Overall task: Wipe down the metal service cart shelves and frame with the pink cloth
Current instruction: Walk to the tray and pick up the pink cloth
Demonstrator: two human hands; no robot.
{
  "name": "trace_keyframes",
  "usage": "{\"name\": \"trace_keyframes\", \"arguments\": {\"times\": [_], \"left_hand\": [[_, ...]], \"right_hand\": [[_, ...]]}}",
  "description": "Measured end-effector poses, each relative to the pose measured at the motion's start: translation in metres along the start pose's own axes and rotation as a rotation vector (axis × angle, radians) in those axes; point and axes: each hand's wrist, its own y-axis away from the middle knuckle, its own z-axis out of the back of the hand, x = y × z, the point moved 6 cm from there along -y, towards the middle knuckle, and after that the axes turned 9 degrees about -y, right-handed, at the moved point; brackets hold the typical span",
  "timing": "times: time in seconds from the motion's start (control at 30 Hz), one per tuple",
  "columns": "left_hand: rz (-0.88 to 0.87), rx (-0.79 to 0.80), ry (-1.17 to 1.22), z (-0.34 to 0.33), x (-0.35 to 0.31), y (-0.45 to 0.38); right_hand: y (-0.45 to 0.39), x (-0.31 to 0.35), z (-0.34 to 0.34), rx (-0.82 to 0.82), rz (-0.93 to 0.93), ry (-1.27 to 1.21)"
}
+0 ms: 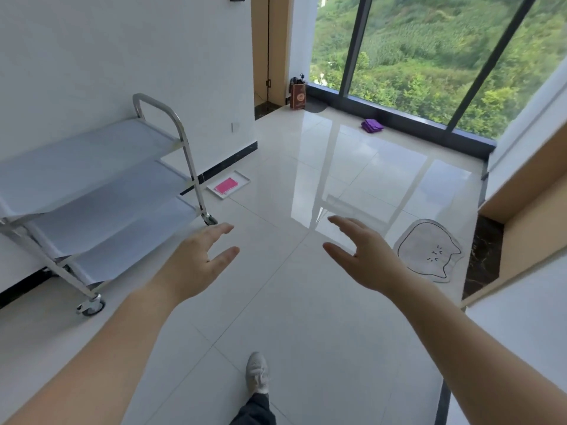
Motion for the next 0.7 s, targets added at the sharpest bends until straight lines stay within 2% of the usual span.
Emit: {"name": "trace_keyframes", "arguments": {"times": [0.27, 0.5, 0.7], "left_hand": [[0.005, 0.02, 0.013, -0.001, 0.055, -0.154], [-0.018, 0.056, 0.016, -0.01, 0.073, -0.27], [0.004, 0.067, 0.022, -0.043, 0.081, -0.36]], "right_hand": [[-0.154, -0.026, -0.01, 0.062, 0.003, 0.035], [-0.249, -0.076, -0.001, 0.06, -0.04, 0.044], [-0.337, -0.128, 0.008, 0.091, -0.015, 0.029]]}}
